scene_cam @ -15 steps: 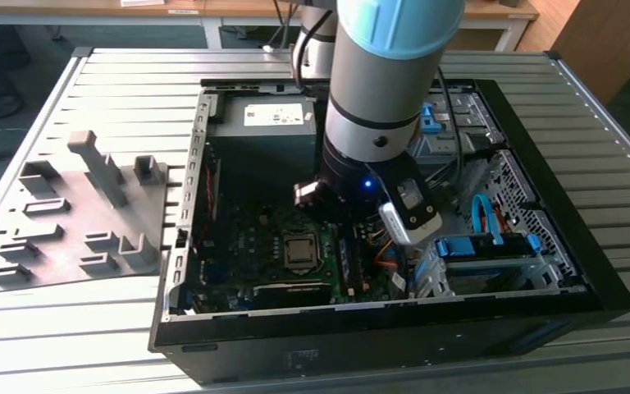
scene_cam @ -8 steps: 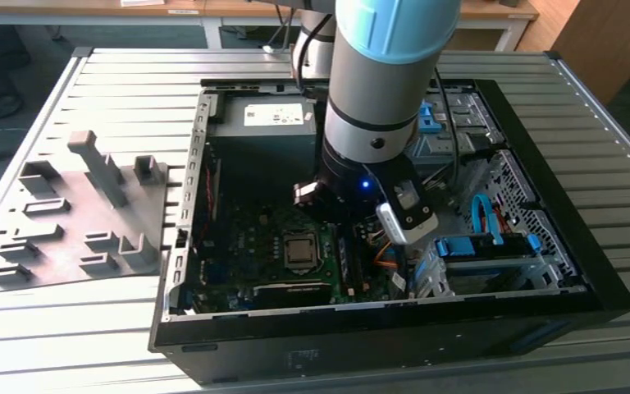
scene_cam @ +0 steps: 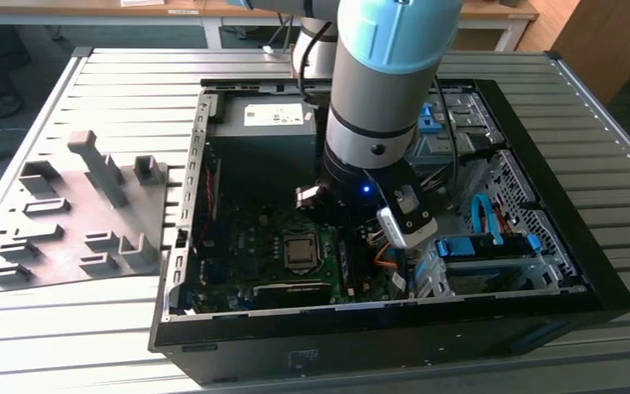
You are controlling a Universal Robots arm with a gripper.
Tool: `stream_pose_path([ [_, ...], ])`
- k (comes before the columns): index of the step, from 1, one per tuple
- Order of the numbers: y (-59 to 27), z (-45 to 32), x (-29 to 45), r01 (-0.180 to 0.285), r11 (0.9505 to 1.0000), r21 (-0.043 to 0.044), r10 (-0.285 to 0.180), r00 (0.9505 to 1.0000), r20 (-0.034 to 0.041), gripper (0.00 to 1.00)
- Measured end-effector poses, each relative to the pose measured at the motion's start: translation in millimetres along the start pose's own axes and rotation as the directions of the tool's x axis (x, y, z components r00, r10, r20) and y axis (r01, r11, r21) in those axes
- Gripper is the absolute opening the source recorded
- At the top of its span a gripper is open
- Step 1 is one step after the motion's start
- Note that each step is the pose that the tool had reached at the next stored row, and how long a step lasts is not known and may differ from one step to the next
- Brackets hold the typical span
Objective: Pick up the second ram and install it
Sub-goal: 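Insert the second ram into the second slot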
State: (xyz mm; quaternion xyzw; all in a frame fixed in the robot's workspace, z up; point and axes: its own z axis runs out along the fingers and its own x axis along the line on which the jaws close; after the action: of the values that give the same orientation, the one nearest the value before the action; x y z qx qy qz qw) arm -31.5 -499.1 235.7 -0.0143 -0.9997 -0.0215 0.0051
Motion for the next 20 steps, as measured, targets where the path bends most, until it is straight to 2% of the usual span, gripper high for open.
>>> stream_pose_path([
  [4, 0.0, 1.7, -0.2, -0.016, 0.9999, 0.0, 0.016, 0.9999, 0.0007, 0.14],
  [8, -0.1, 3.4, -0.4, -0.013, 0.9999, 0.0002, 0.013, 0.9999, 0.0007, 0.14],
  [20, 0.1, 15.4, -0.5, -0.012, 0.9999, 0.0005, 0.012, 0.9999, 0.0005, 0.14],
])
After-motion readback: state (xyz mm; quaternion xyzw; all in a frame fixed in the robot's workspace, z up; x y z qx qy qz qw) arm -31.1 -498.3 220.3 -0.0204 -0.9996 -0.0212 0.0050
